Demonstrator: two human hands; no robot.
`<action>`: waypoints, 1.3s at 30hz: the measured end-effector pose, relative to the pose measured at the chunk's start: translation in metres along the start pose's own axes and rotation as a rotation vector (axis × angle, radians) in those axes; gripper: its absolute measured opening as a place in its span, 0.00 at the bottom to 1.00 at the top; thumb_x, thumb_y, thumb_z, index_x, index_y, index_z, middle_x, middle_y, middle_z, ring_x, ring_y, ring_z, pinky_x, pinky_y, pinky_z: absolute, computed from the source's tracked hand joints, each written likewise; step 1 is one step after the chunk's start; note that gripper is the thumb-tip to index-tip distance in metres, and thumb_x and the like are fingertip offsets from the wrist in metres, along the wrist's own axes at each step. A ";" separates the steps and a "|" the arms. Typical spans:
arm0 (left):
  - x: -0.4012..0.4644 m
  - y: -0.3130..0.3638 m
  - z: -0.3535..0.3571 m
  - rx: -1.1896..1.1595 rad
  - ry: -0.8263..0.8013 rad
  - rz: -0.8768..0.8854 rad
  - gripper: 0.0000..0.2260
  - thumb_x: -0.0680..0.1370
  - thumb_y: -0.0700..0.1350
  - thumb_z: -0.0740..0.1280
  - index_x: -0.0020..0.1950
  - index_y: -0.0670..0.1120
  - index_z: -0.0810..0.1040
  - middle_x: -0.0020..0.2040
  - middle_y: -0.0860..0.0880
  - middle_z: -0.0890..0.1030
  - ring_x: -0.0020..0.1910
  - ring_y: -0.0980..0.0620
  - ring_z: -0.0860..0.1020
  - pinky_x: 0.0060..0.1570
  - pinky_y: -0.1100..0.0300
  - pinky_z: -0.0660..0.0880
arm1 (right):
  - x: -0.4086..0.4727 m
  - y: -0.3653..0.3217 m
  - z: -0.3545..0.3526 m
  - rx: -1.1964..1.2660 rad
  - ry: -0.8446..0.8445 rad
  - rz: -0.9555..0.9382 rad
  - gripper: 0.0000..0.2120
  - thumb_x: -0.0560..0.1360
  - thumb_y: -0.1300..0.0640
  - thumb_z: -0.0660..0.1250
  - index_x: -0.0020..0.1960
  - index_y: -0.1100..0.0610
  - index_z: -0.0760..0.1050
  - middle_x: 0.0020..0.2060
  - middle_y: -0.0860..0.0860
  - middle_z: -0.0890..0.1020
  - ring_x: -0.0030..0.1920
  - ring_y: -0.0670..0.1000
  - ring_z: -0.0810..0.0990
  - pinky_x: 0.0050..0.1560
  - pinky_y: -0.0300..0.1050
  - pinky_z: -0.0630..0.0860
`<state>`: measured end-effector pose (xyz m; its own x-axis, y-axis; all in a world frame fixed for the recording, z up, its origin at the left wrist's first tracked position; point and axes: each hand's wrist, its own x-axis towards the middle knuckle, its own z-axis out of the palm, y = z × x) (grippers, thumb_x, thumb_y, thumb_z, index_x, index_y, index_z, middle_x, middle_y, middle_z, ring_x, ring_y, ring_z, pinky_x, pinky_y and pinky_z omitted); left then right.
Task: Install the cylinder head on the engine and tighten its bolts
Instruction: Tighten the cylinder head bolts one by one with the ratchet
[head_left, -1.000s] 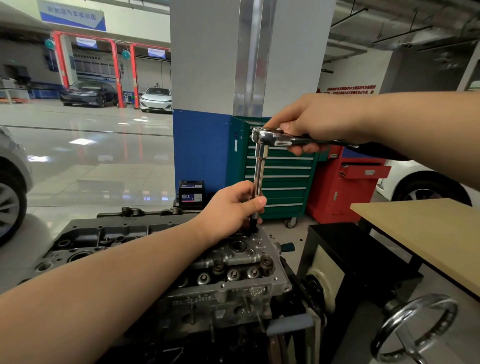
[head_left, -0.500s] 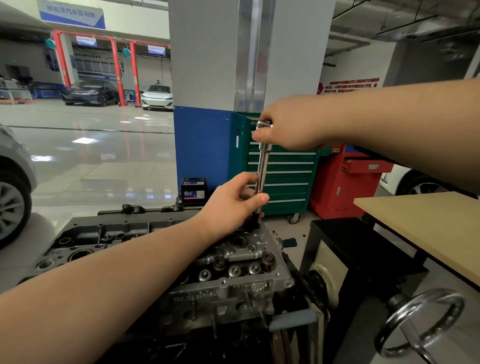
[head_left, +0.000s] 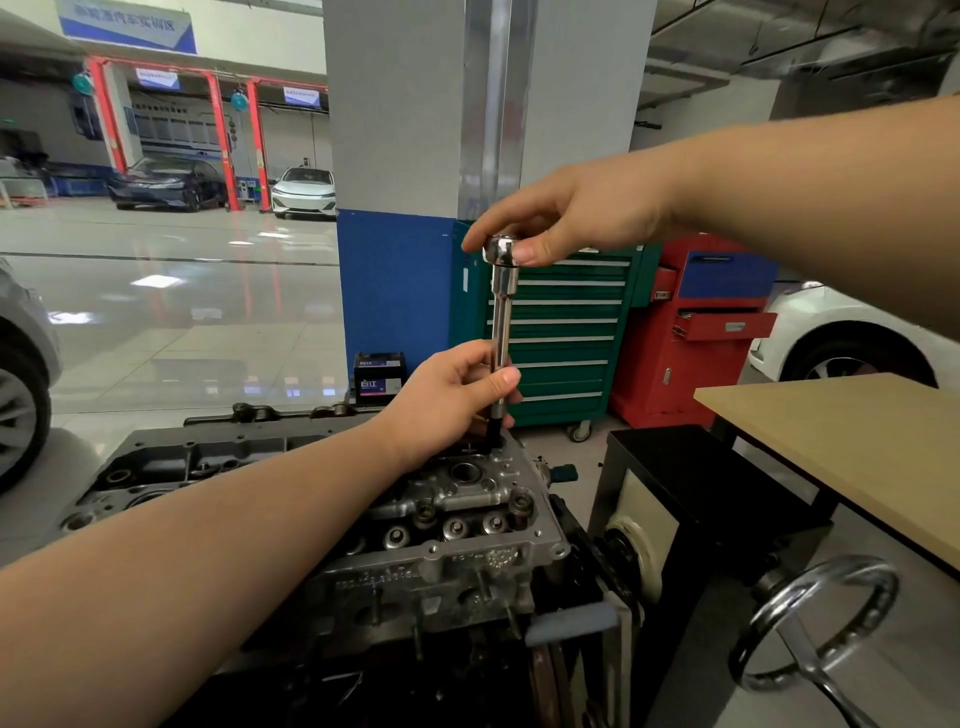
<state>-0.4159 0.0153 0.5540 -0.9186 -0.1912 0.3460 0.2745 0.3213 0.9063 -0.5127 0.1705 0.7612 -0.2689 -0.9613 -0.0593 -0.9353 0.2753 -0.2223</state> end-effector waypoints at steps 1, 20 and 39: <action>-0.001 0.000 0.000 0.010 0.011 0.006 0.07 0.85 0.48 0.68 0.61 0.46 0.80 0.52 0.43 0.87 0.49 0.41 0.88 0.56 0.40 0.84 | 0.003 -0.001 0.001 -0.081 0.016 0.010 0.19 0.85 0.49 0.64 0.73 0.35 0.72 0.69 0.37 0.76 0.66 0.33 0.73 0.67 0.37 0.64; -0.004 0.001 0.006 0.111 0.047 0.035 0.09 0.86 0.47 0.65 0.59 0.43 0.79 0.51 0.40 0.85 0.47 0.40 0.87 0.56 0.38 0.82 | 0.015 -0.009 0.055 -0.666 0.491 0.104 0.17 0.86 0.40 0.46 0.49 0.50 0.64 0.37 0.49 0.67 0.43 0.59 0.73 0.43 0.53 0.71; -0.010 0.012 0.007 0.164 0.011 0.025 0.09 0.87 0.45 0.64 0.62 0.41 0.78 0.53 0.38 0.84 0.48 0.40 0.85 0.58 0.37 0.78 | 0.020 0.021 0.001 0.350 -0.001 0.109 0.26 0.80 0.36 0.63 0.44 0.58 0.82 0.33 0.55 0.78 0.26 0.49 0.71 0.29 0.41 0.71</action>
<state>-0.4054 0.0271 0.5600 -0.9086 -0.1909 0.3715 0.2466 0.4728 0.8460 -0.5371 0.1570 0.7545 -0.3622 -0.9266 -0.1015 -0.7658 0.3579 -0.5343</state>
